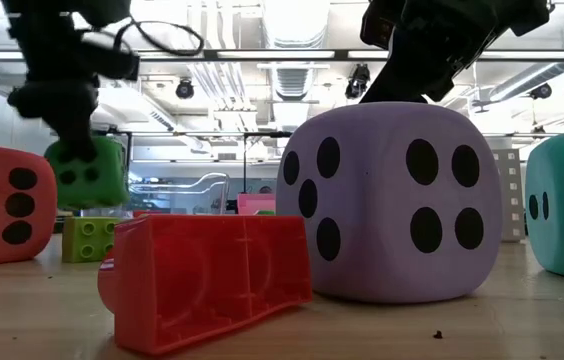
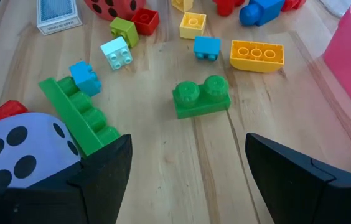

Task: Pick & Place Toys
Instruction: Put the green die into the transparent bin

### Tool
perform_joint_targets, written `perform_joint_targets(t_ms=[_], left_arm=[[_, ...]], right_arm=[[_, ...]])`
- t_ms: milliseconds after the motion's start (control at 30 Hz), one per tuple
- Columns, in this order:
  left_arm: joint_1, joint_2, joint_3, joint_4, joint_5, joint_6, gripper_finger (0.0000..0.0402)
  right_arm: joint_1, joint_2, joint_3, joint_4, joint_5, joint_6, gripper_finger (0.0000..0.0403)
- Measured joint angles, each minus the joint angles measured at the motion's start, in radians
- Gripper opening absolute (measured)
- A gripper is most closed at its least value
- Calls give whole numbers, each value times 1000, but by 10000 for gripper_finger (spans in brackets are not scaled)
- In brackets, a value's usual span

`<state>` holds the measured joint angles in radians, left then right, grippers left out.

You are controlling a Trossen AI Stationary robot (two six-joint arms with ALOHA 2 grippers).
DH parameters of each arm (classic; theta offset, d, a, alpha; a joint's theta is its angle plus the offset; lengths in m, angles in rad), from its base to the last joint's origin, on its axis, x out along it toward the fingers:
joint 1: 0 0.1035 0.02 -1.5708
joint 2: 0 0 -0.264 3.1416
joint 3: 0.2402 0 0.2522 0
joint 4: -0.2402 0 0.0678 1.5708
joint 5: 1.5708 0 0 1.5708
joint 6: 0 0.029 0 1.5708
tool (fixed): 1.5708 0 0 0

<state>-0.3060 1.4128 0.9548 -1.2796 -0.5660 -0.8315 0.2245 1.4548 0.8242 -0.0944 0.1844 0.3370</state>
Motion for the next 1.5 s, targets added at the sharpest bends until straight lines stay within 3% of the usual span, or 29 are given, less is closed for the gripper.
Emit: perform_joint_targets(t_ms=[433, 800, 1500], left_arm=[[78, -2, 67, -74, -96, -36, 97], [123, -2, 67, -152, -95, -182, 95], [144, -2, 68, -292, -98, -243, 90]], right_arm=[[0, 0, 0, 0, 0, 0, 306], [0, 0, 0, 0, 0, 0, 306], [0, 0, 0, 0, 0, 0, 306]])
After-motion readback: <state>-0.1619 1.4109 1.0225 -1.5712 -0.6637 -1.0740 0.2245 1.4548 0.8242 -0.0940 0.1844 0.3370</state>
